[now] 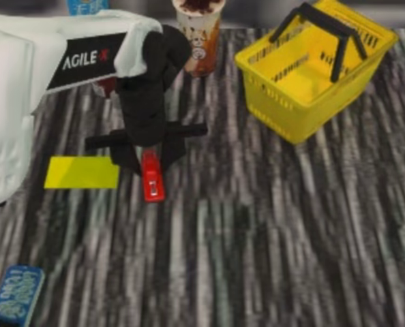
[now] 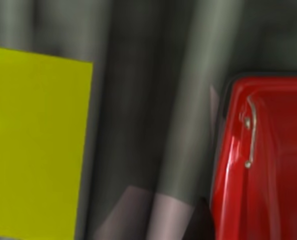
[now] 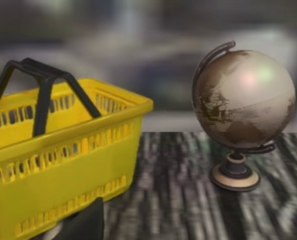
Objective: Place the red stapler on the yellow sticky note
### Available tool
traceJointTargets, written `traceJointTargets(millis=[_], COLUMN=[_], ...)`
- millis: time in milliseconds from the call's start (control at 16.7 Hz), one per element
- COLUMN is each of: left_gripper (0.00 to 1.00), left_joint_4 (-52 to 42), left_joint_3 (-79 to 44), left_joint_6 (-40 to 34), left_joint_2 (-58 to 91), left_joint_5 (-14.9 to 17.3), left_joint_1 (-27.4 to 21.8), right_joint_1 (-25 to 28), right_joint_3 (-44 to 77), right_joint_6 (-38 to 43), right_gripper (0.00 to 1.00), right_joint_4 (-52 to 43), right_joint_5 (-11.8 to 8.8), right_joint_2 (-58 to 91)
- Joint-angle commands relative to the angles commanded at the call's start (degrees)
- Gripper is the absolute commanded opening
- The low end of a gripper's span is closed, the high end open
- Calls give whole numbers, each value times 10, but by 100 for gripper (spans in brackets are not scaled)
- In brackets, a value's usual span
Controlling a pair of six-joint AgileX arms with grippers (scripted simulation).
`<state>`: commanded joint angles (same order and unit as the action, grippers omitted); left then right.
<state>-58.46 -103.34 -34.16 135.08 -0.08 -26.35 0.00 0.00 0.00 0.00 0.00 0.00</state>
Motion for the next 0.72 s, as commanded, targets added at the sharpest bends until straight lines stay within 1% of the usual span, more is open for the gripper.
traceJointTargets(millis=[180, 300, 600, 720], left_gripper=[0, 0, 0, 0], left_joint_4=[-2, -23, -155, -192], left_joint_3=[-2, -23, -124, -157], left_joint_6=[1, 0, -2, -2], left_joint_2=[-1, -3, -22, -31], left_joint_5=[0, 0, -1, -1], left_joint_1=[0, 1, 7, 9], right_joint_1=[0, 0, 0, 0], right_joint_3=[0, 0, 0, 0], right_joint_6=[0, 0, 0, 0], right_gripper=[100, 100, 100, 100], right_joint_4=[0, 0, 0, 0], right_joint_5=[0, 0, 0, 0], right_joint_2=[0, 0, 0, 0])
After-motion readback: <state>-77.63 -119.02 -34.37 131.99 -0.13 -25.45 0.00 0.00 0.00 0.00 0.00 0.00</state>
